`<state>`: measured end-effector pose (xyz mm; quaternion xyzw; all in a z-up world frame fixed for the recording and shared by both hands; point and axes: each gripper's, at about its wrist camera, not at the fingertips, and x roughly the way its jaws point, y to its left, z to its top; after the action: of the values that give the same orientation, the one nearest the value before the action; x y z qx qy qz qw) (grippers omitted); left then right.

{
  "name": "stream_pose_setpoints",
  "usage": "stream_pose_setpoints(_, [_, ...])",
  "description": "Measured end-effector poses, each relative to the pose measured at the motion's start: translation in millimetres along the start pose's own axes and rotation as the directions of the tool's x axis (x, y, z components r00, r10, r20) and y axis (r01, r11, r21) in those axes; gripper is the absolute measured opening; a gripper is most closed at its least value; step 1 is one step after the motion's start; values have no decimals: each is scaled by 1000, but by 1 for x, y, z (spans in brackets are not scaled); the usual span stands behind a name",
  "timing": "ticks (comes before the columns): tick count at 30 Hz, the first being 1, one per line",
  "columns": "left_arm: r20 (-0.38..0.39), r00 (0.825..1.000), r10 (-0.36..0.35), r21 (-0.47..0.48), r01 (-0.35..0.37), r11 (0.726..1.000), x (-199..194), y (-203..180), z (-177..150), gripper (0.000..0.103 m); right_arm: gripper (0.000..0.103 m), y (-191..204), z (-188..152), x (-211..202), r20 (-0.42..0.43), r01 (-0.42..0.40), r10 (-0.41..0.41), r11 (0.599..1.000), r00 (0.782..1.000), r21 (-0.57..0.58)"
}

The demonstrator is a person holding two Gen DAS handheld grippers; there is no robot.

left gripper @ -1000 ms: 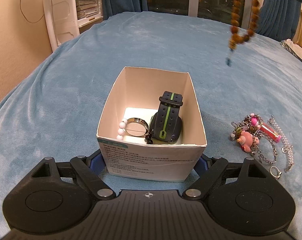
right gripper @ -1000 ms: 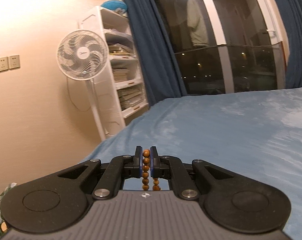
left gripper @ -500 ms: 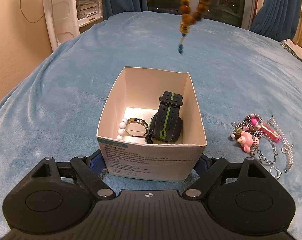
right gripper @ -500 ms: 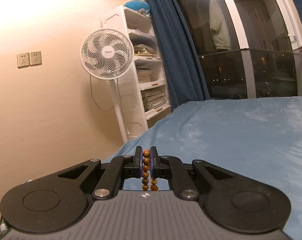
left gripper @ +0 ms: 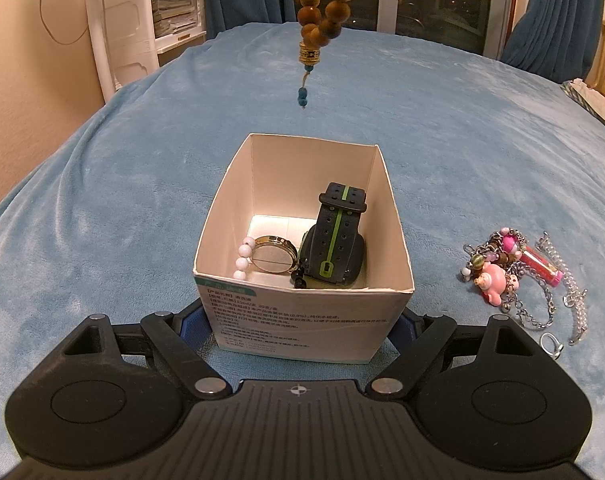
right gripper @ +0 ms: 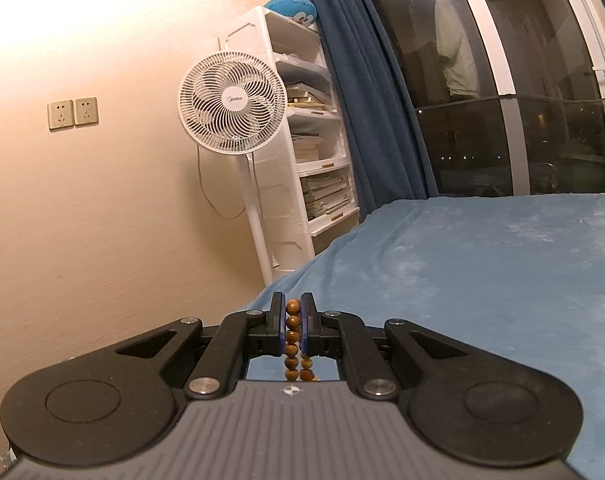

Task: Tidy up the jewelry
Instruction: 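Carry the brown bead bracelet over the white box and release it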

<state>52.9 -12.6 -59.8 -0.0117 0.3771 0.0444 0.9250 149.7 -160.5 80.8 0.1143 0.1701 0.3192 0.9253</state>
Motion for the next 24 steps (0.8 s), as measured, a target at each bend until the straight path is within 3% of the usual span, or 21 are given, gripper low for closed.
stream_pose_setpoints(24, [-1, 1000, 0, 0, 0, 1000, 0, -1, 0, 60, 103, -1, -2, 3, -9, -12, 12, 1000, 1000, 1])
